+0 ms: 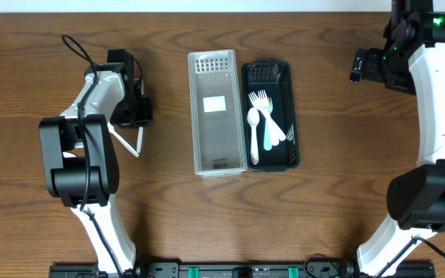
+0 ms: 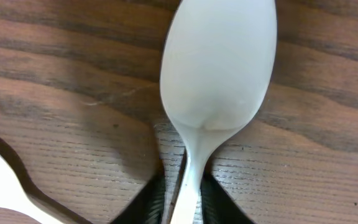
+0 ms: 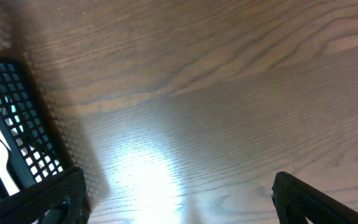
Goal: Pack container
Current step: 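Close the left gripper on the spoon handle and lift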
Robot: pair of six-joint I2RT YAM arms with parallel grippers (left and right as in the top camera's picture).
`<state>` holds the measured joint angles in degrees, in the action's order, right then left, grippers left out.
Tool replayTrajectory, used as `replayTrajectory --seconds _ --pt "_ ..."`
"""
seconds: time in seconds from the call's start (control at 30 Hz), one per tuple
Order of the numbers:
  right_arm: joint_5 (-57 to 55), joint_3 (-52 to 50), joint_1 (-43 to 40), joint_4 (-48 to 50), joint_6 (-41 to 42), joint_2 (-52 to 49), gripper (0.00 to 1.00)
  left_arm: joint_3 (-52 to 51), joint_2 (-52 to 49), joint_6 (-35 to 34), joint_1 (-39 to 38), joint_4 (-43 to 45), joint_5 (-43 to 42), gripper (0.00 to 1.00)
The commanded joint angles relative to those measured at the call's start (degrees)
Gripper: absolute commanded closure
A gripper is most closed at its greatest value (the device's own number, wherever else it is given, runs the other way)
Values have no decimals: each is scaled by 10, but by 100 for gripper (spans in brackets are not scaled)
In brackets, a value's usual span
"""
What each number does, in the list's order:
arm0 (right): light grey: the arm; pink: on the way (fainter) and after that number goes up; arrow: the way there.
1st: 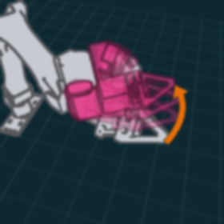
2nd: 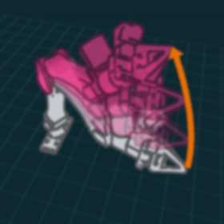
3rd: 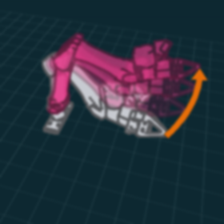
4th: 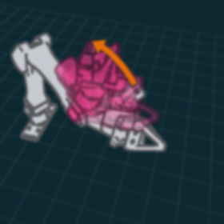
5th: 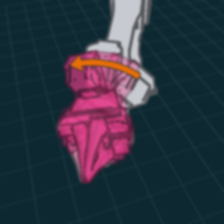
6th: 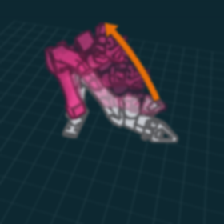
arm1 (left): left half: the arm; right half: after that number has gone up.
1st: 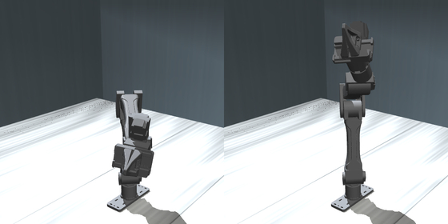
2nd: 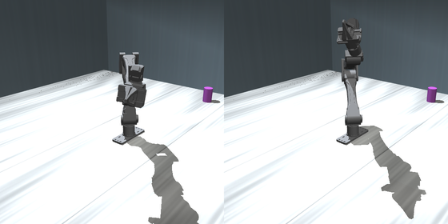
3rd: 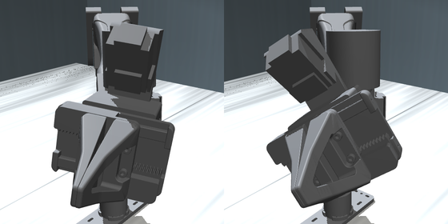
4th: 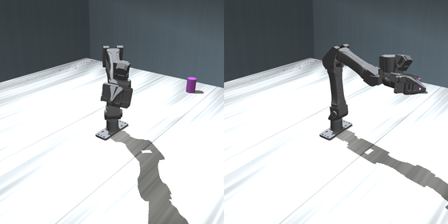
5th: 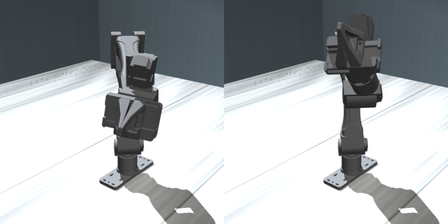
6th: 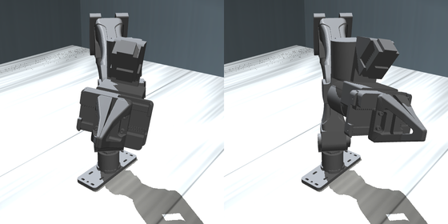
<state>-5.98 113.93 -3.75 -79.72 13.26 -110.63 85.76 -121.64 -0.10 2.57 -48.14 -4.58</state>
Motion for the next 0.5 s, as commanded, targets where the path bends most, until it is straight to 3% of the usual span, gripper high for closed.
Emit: replayTrajectory --seconds 0.0,0.1,0.3,0.47 --pt "3 -3 1 0 4 -4 1 -1 -8 0 1 -2 -4 89" --pt "3 -3 1 0 3 -4 1 -1 -8 0 1 -2 -4 94" --pt "2 -3 1 0 3 -4 1 4 1 0 0 -10 -4 94" --pt "2 -3 1 0 1 -4 1 65 47 0 -19 -69 -4 94"
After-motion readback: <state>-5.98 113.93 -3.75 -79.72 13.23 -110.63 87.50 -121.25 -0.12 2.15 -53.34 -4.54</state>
